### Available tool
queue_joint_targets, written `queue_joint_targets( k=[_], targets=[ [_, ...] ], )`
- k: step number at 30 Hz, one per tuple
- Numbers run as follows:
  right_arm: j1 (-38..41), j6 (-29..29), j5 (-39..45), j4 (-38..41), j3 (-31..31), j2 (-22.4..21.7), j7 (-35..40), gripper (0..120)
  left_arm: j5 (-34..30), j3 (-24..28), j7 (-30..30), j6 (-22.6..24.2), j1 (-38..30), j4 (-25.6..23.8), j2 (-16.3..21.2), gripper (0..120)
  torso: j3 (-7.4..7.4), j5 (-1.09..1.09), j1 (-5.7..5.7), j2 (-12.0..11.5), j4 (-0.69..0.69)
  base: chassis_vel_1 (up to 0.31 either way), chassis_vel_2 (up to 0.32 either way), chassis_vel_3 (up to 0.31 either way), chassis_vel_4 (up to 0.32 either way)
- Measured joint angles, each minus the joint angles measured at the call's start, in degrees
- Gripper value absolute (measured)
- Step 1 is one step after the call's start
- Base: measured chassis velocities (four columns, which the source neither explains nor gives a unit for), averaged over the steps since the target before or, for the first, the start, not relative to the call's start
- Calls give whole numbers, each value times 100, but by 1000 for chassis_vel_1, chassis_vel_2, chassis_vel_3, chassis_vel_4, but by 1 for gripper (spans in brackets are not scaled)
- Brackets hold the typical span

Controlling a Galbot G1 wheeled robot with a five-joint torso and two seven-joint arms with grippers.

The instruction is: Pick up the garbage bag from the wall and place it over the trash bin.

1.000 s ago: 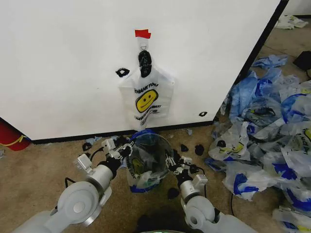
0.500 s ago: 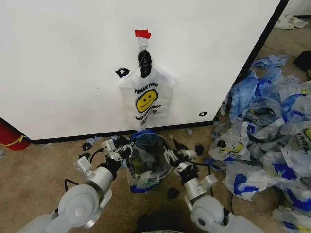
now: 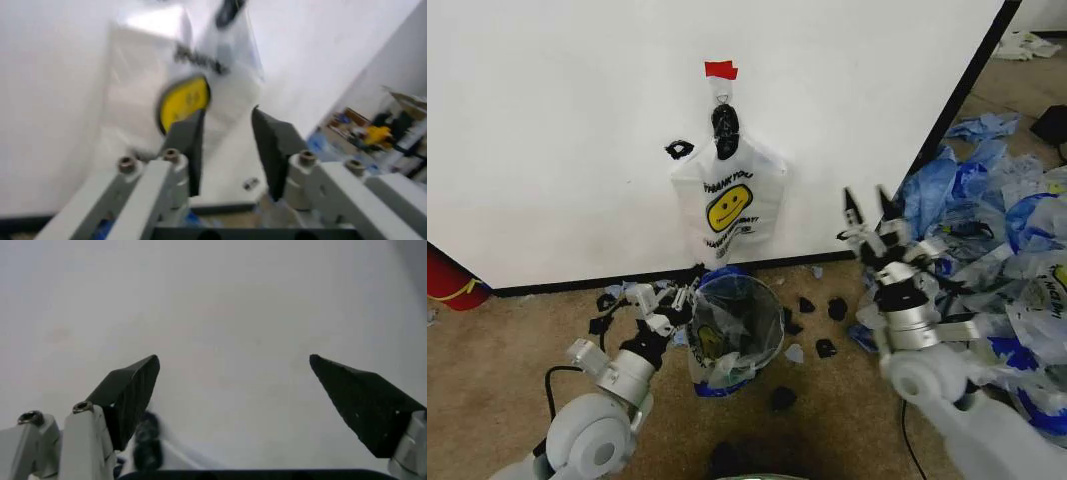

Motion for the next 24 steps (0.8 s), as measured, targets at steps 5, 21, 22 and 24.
queue_joint_targets(
  k=[5,21,22,24],
  targets=[
    [-735,33,-330,291,1026,225,200,90,722,-489,48,-2,138,5,-504,50,0,1,0,0,-2,0,0,0,0],
    [-2248,-157,-2350,459,2127,1464,1069,100,2262,-2006,563,-693,505,628,-2208,100,-1,-2,-1,1,-2,0,0,0,0],
    [-2353,-152,-2461,440,2087,1567,1100,100,2405,-2088,612,-791,496,726,-2271,100,-1,-2,0,1,-2,0,0,0,0],
    [-2511,-145,-2676,362,1966,1734,1151,100,2664,-2224,712,-992,491,902,-2353,100,-1,-2,-1,1,-2,0,0,0,0]
  ],
)
